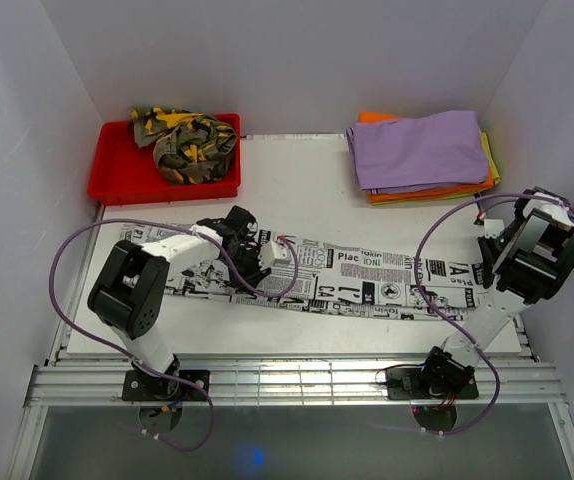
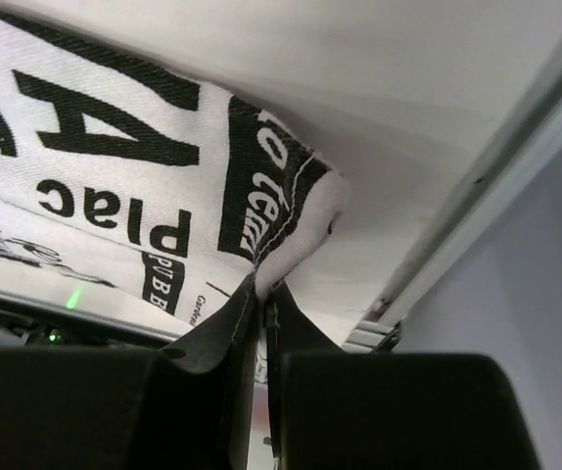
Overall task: Fold and stack the trousers
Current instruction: Fold the trousers
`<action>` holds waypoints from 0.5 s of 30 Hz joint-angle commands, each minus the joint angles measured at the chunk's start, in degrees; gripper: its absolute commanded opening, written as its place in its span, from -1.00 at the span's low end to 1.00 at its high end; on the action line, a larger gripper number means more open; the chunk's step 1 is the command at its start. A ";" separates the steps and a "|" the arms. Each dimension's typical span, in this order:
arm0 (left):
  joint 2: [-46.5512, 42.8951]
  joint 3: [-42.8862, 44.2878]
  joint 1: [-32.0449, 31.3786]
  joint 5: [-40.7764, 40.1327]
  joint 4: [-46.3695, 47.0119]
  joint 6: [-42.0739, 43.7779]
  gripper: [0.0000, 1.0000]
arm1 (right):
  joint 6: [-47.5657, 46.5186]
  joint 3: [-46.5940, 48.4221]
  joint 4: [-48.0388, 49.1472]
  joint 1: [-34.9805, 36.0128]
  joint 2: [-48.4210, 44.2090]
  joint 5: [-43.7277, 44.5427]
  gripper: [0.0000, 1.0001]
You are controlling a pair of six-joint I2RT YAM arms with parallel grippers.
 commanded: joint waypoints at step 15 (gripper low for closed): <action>3.57 5.25 -0.34 -3.40 3.28 -1.26 -0.19 | 0.30 8.95 -5.69 -0.25 0.86 -2.50 -0.85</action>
